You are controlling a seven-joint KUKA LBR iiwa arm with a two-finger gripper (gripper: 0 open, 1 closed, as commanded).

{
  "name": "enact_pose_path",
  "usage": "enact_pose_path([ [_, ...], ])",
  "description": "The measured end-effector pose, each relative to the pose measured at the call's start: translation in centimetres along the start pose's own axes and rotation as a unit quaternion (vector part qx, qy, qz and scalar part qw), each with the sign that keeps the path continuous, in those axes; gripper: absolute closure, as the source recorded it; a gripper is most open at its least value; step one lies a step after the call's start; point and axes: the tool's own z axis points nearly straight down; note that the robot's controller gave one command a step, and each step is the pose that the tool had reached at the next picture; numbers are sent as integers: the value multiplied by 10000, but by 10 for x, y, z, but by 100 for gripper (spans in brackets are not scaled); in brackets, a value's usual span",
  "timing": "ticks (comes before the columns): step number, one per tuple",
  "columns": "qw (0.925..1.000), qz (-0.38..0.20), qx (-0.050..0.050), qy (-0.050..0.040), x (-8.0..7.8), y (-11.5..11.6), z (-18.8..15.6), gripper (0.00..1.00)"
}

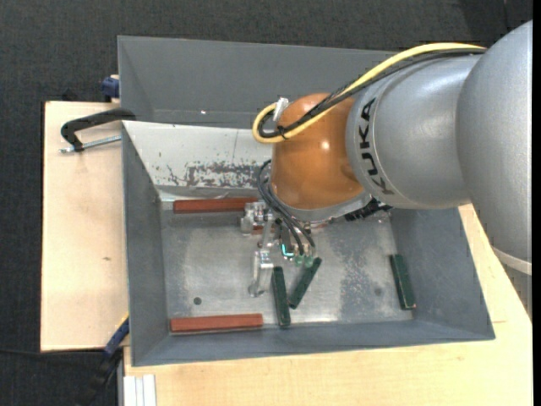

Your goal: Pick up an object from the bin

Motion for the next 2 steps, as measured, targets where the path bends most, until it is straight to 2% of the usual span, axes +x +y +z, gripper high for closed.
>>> enact_pose_path([
  [1,10000,10,-6,-37,-2,-1,-4,0],
  [2,9904,-1379,-5,-57,8,-29,25,0],
])
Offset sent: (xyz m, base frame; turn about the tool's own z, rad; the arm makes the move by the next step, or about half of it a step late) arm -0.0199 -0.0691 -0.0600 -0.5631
